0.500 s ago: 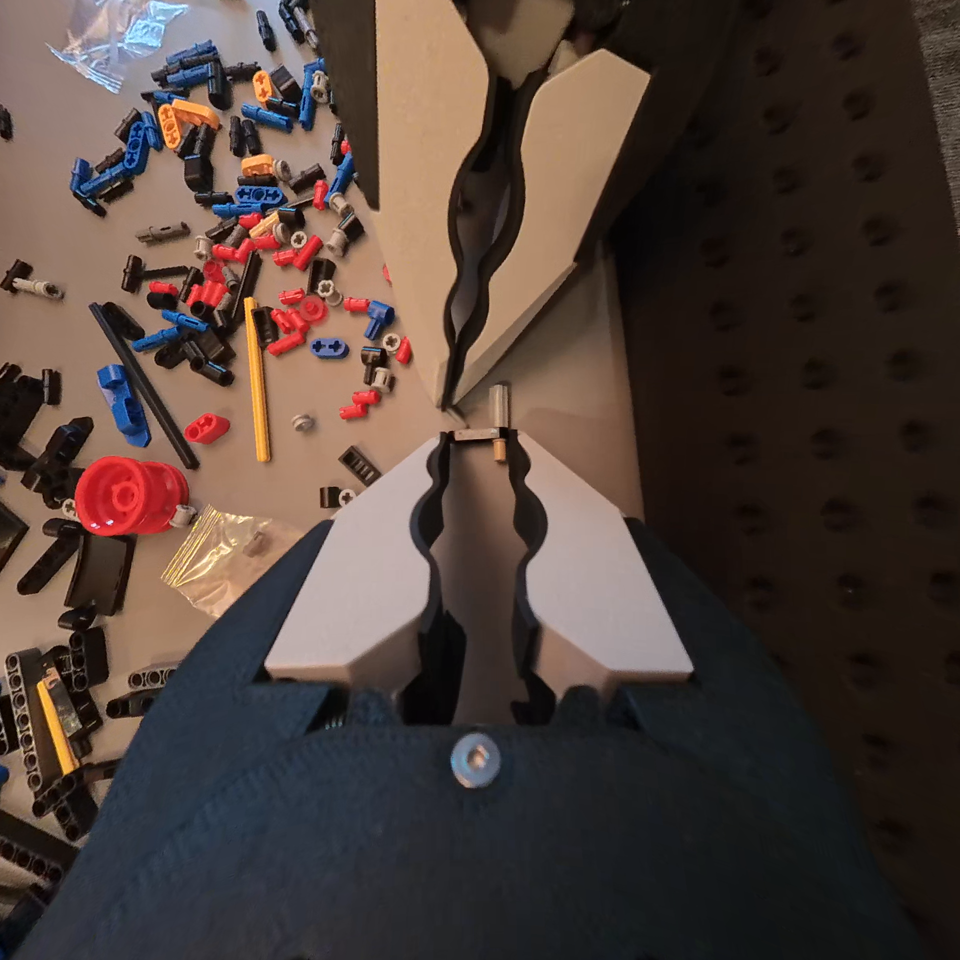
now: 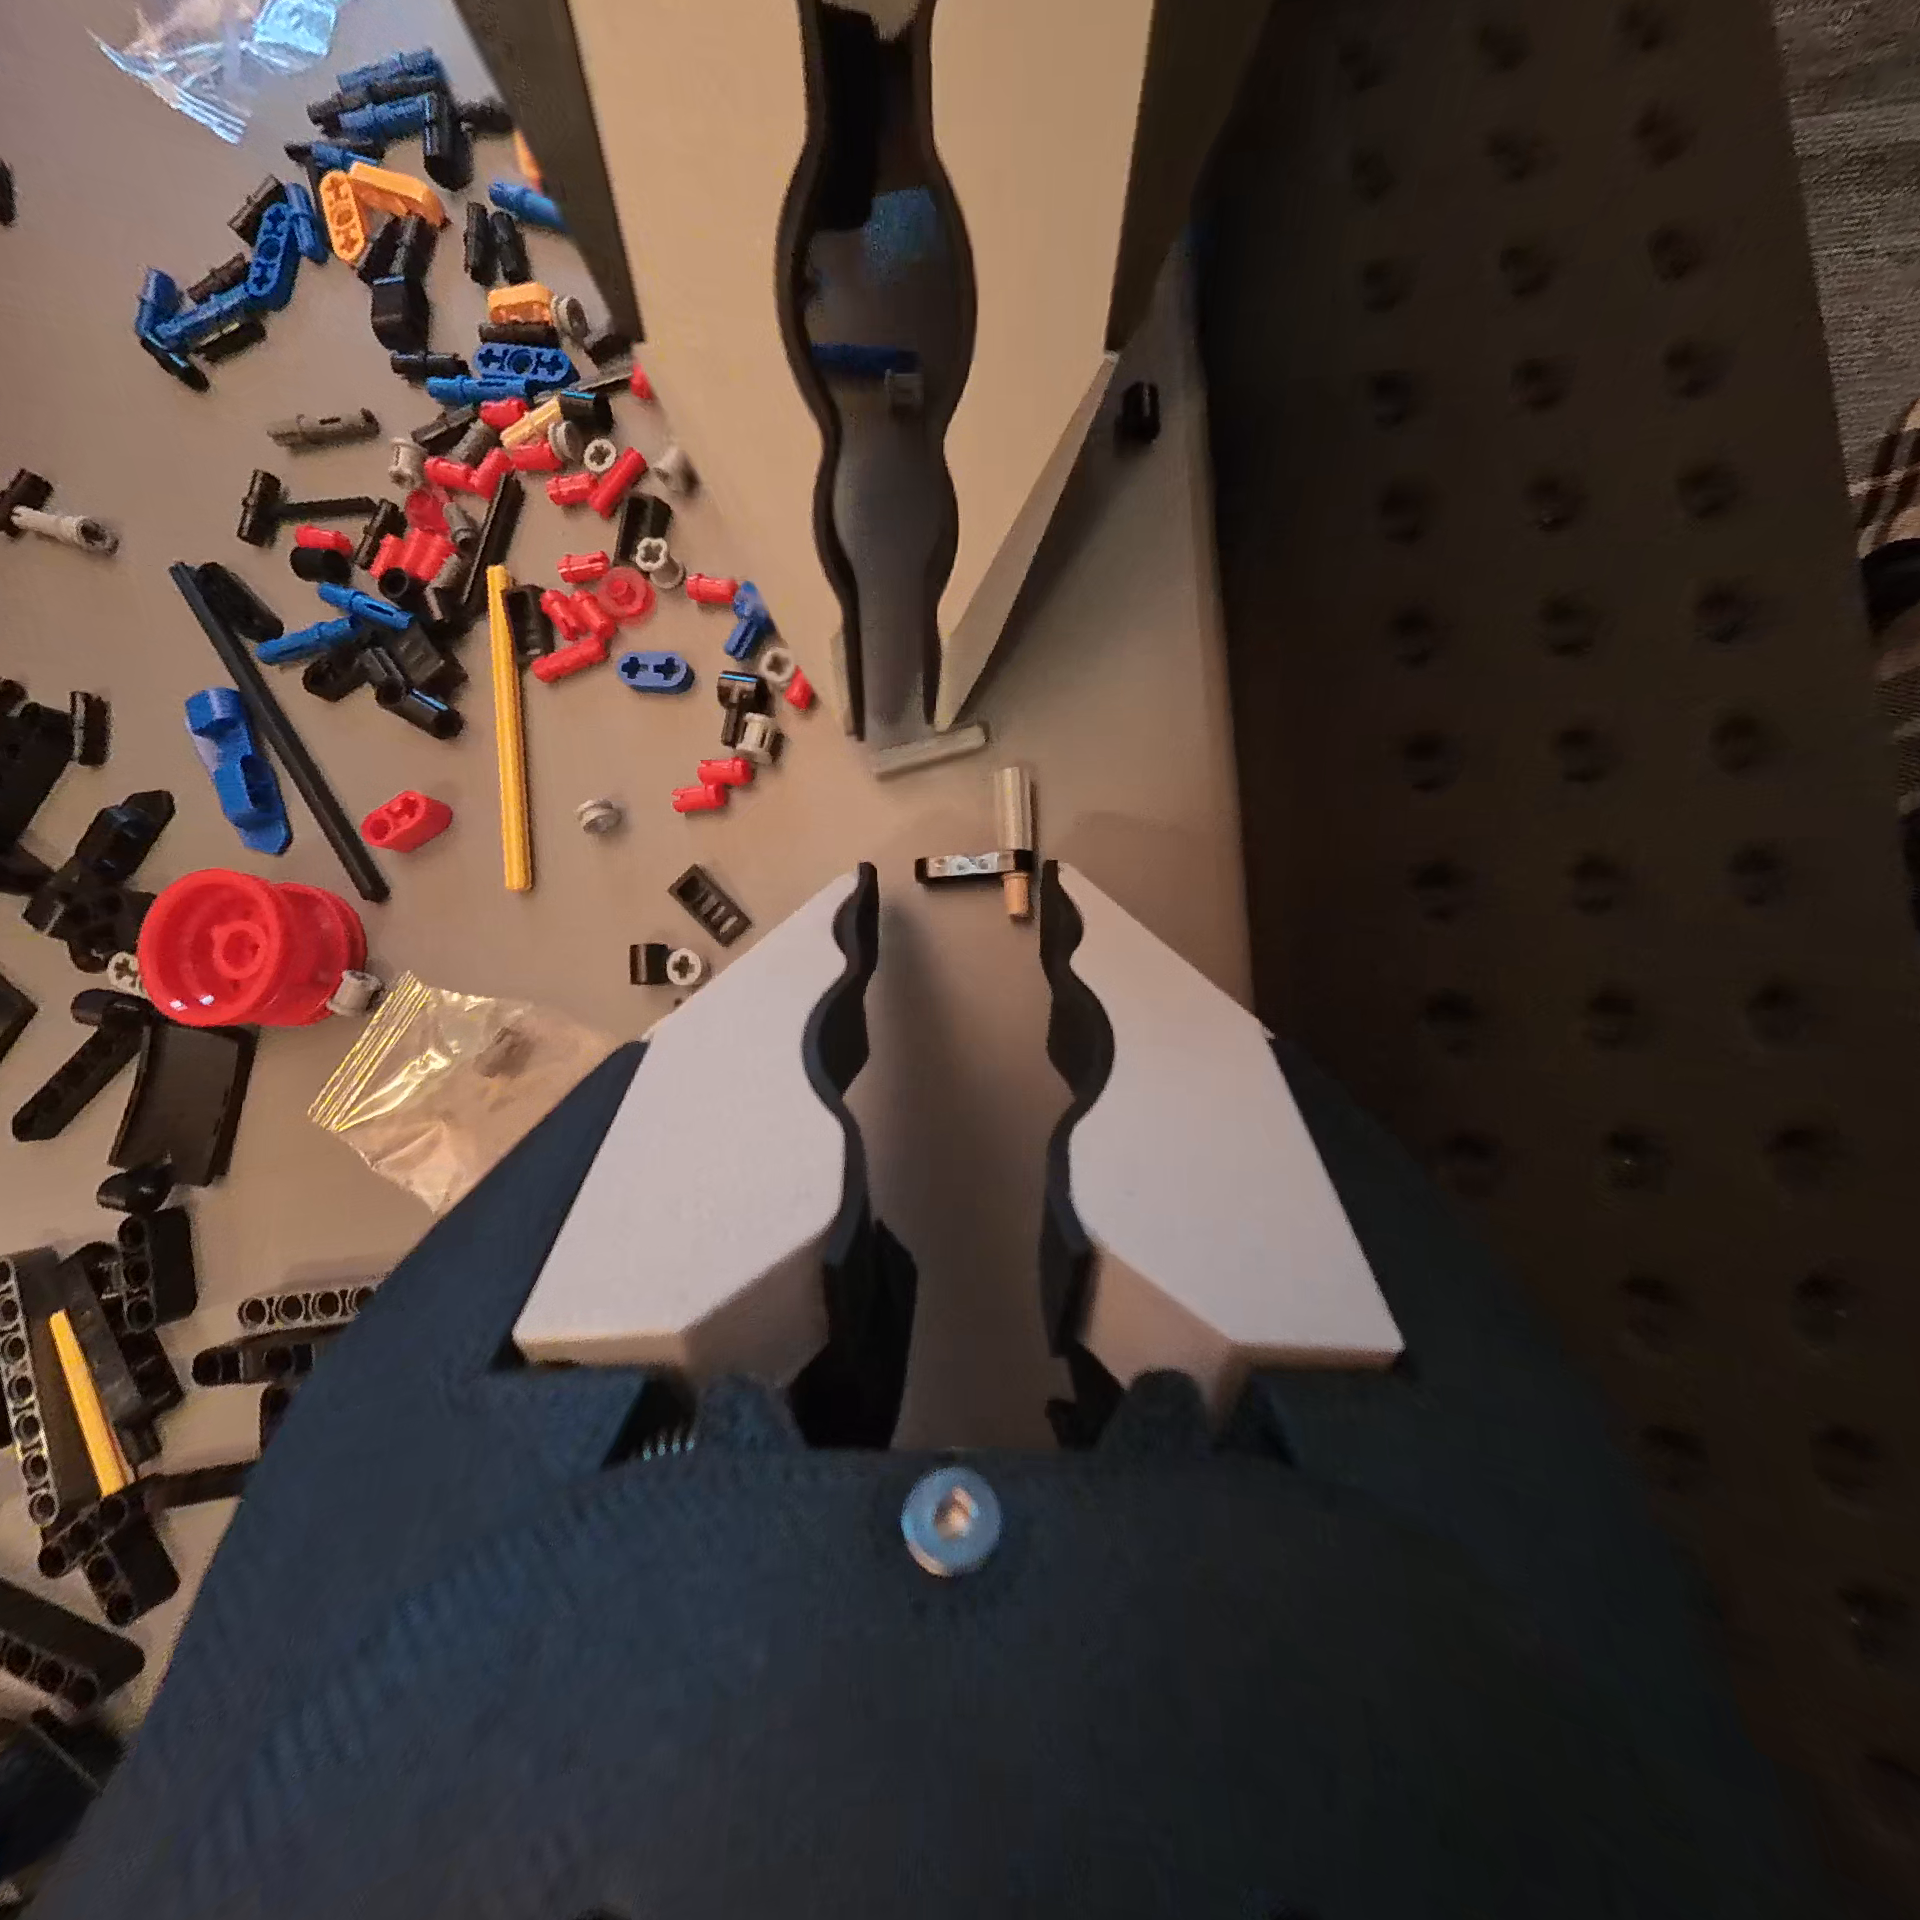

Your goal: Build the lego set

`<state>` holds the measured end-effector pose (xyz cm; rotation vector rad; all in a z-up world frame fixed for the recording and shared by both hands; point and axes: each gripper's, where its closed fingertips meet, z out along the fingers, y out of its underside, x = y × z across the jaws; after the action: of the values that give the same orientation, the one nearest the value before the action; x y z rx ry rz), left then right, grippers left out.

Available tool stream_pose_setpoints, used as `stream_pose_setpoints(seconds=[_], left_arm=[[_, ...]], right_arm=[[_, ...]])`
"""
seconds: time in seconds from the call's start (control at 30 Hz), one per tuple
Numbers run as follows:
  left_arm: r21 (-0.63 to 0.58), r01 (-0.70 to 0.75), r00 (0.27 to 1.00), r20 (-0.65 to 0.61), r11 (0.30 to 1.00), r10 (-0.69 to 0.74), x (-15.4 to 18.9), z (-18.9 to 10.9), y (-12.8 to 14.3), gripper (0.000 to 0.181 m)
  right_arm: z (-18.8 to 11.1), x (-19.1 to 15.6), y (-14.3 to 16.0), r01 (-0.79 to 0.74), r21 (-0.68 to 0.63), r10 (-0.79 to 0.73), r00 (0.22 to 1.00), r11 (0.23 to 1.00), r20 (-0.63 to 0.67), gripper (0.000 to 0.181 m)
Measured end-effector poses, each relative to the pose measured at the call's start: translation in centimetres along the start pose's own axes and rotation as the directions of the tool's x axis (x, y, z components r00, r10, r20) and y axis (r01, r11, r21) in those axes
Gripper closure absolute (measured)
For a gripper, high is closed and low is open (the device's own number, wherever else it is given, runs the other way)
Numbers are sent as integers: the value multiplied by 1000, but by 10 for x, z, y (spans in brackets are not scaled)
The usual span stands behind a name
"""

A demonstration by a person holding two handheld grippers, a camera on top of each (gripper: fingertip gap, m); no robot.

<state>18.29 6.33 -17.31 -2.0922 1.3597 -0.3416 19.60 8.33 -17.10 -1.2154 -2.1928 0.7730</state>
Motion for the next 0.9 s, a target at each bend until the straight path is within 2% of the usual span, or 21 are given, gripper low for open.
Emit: stream_pose_setpoints(seconds=[0.13,0.27,0.43,0.57,0.7,0.9], left_arm=[[-15,4,1000,-8,1000,-4,4,0,2,153],[-8,16,1000,-3,1000,-16,6,0,2,153],[0,27,1000,11,1000,-27,4,-1,2,153],[-12,26,1000,11,1000,-26,3,3,4,153],[-6,31,999,10,1000,-30,5,4,2,157],[1,47,999,5,999,-47,5,5,2,160]], right_arm=[[4,-5,-4,129,-41,-125,989,991,78,165],[0,-1,-3,134,-69,-125,985,989,121,165],[-14,0,2,16,-95,-11,998,995,57,158],[-11,1,13,-76,-110,76,997,991,-6,167],[-1,1,13,-147,-78,147,989,986,-10,177],[2,-1,10,-162,-59,163,986,985,12,179]])
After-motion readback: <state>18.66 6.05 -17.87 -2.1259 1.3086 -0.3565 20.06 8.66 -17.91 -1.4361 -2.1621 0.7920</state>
